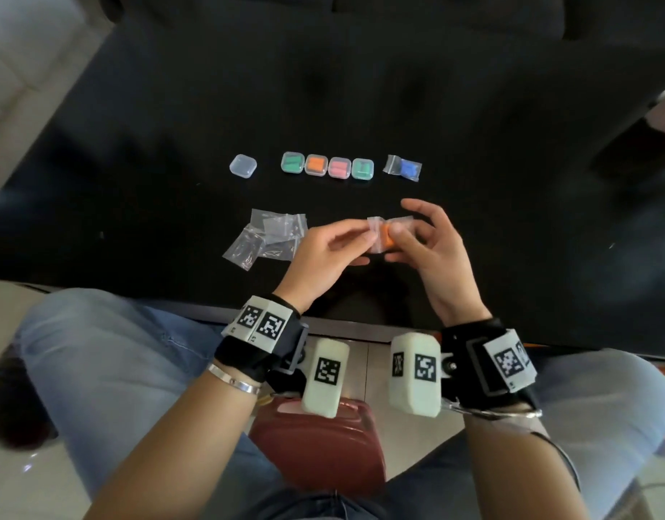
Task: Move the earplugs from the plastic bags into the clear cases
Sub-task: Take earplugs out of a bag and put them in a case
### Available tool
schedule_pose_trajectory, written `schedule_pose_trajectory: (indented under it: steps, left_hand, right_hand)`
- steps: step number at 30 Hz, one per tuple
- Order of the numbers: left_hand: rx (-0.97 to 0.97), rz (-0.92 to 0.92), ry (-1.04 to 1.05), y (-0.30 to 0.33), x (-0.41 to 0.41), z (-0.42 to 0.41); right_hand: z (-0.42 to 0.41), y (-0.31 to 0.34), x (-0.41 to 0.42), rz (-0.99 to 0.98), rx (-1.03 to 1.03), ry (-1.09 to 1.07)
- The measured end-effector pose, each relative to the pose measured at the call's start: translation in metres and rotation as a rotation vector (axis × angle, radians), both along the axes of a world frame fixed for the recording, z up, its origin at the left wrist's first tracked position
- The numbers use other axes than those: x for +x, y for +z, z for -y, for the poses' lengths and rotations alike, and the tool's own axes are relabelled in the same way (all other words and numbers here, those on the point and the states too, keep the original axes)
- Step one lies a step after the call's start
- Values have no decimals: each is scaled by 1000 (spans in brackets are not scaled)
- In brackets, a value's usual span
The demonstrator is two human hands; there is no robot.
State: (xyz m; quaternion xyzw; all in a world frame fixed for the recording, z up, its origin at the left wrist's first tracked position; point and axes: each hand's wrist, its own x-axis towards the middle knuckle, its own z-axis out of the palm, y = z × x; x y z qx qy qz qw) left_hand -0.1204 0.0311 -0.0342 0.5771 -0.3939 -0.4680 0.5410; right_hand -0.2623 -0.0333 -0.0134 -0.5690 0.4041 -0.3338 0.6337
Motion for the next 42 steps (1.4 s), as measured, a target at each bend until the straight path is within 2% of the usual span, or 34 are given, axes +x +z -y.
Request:
schedule_pose_trajectory:
  steps: [3,5,8,10,13,17,21,23,34,42]
  left_hand:
    - [5,38,88,-2,-1,-8]
    - [6,46,154,-2,0,-13]
    - [14,59,223,-2,2,-18]
    - [11,38,218,2,1,-20]
    - [-17,-14,197,11,-2,-22]
    - [-26,20,198,23,-1,-24]
    - [-65,226,116,29,1,-26]
    - [-72,261,92,30,1,-26]
    - [7,98,82,28,3,-29]
    - [63,-3,81,26,8,-28]
  right_hand:
    - [-8,-7,2,-47,-43,-3]
    - [-12,-11,3,-125,-144,-57]
    - [-17,-11,1,-274,-500,-142]
    - [-22,-7,2,-307,-660,-103]
    - [-30,-1,5,-279,-636,-19]
    - [-33,6,5,-152,-413,41]
    - [-28,11,5,-144,-289,38]
    - [-25,10,6,-171,-291,39]
    - [-27,10,11,-230,-358,4]
    - [-25,9,8,-266,-446,89]
